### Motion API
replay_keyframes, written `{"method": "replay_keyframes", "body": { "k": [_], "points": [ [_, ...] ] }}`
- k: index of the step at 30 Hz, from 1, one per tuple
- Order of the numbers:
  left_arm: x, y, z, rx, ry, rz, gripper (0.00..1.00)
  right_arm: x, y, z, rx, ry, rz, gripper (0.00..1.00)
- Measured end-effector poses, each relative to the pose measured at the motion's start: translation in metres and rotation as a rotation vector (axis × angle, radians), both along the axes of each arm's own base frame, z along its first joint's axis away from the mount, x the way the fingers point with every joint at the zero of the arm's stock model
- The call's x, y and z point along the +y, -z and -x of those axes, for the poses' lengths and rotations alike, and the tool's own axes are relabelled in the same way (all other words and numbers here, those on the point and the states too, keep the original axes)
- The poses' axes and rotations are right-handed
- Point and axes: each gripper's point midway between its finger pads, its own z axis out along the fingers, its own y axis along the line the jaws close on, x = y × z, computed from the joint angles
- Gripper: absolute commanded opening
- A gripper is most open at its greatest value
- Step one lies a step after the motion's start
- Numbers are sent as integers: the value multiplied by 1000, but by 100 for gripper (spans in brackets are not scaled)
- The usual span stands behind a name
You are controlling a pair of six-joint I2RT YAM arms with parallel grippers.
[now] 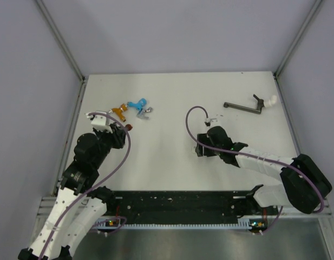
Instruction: Install the water faucets
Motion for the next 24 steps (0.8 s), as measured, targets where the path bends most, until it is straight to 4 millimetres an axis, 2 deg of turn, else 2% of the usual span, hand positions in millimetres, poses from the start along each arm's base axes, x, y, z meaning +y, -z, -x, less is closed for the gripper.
{"method": "replay_keyframes", "body": {
  "k": [8, 16, 24],
  "points": [
    [-1, 0, 0, 0, 4, 1, 0, 3, 0, 2, -1, -11, -1, 60],
    [-1, 0, 0, 1, 5, 0, 0, 2, 12, 5, 24, -13, 31, 60],
    [-1, 2, -1, 7, 6, -2, 0, 8, 22, 8, 43, -40, 115, 52]
  ]
}}
